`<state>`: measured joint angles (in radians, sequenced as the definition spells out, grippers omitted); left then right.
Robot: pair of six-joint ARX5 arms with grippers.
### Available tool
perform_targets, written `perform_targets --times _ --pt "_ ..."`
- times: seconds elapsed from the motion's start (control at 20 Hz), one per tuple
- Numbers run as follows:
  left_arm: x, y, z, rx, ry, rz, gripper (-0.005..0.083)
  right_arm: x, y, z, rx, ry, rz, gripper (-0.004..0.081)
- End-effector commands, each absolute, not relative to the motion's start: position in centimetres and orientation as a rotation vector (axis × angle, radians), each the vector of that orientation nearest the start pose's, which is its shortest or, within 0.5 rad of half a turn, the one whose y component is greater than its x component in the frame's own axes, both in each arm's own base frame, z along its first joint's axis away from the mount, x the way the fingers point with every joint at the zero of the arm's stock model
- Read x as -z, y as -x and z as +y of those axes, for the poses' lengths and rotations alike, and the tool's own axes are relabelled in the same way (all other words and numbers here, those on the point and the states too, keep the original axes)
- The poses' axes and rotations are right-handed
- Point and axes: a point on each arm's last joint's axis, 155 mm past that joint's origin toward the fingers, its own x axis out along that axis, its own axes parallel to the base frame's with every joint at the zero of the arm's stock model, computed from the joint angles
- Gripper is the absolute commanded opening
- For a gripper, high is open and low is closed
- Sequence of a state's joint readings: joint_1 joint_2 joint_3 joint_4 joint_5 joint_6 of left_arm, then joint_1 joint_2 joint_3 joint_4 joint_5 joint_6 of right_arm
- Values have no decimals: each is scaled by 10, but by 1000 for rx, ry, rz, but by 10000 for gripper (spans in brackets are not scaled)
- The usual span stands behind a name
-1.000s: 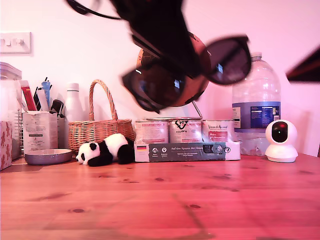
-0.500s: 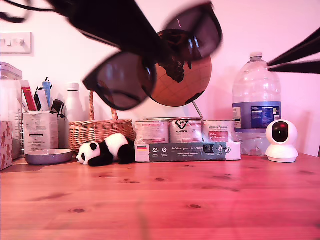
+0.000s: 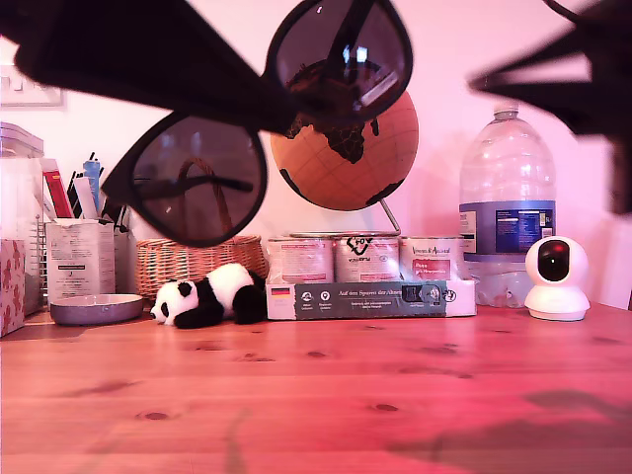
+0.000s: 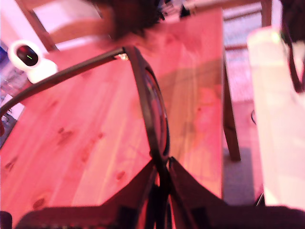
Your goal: Pick up the sunglasses and close them, then place them back on the table
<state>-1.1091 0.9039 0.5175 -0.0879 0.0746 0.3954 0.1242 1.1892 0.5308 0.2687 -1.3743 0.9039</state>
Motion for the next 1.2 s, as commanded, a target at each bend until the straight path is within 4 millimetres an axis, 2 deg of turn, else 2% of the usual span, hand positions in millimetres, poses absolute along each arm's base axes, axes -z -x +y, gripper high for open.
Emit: perform_targets --times 0.0,0.05,0.1,0.3,0.45,0.6,0.8,1.15 --pt "-159 -134 -302 1241 -619 175 -19 -213 -227 217 -1259 -962 1025 236" --pt "-161 -135 -303 1238 -634 156 -19 -217 -229 222 -1273 -957 1037 314" --pt "-163 -135 -304 1237 -628 144 -19 -220 -230 226 -1284 -955 1051 327" --pt "-168 -137 -307 1234 -617 123 -19 -235 -221 253 -1380 -902 1095 326" --pt "-168 -137 -307 1235 -622 117 -19 -239 -214 267 -1420 -882 1132 326" --pt "-171 -137 -309 1234 -615 105 -19 -238 -209 272 -1432 -874 1143 326" --pt "-190 -138 -316 1238 -570 29 -19 -237 -207 276 -1431 -868 1150 326" --pt "-193 -133 -319 1265 -556 17 -19 -231 -211 285 -1389 -855 1132 324"
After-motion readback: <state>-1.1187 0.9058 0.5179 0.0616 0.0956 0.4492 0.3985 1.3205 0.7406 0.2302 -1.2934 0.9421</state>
